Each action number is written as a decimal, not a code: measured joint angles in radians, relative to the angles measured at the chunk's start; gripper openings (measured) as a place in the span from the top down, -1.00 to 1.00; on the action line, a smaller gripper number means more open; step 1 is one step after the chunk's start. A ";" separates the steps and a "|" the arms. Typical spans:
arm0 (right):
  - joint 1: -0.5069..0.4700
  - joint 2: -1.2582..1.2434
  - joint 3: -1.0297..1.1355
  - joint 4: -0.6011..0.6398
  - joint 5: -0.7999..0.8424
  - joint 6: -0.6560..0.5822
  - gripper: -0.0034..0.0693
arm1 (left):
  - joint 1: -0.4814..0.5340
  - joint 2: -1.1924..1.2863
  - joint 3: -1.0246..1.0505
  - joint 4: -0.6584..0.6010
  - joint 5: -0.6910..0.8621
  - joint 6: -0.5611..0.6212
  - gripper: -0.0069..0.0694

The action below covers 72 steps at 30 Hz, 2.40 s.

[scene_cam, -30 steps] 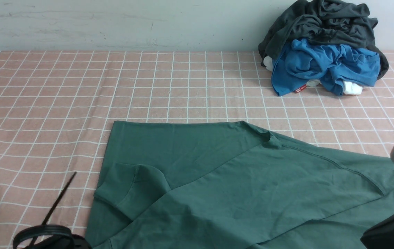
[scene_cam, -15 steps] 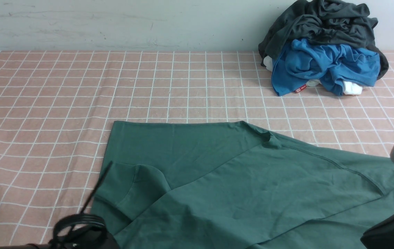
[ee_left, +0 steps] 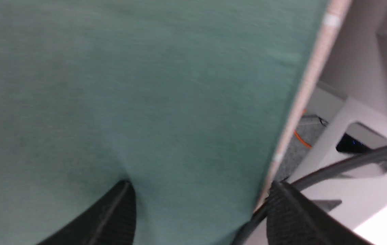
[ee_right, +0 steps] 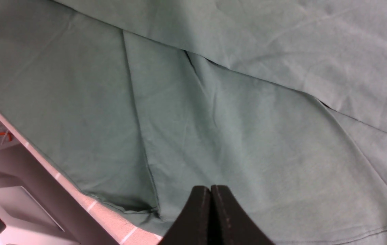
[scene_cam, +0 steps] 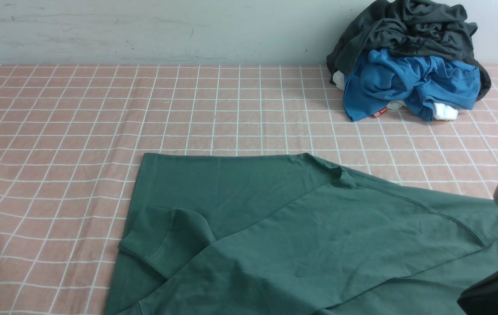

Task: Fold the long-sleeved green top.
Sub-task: Use both arms simultaneously to clamp the lower edge of the clothing fabric

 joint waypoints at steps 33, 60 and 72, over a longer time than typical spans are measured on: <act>0.000 0.000 0.002 -0.021 0.000 -0.030 0.94 | 0.108 0.003 -0.077 0.044 0.079 -0.024 0.78; 0.000 0.269 0.465 -0.125 -0.360 -0.444 -0.32 | 0.222 0.003 -0.079 -0.007 0.096 0.131 0.78; 0.000 0.380 0.495 -0.220 -0.475 -0.603 -0.30 | 0.222 0.003 -0.079 -0.007 0.078 0.133 0.78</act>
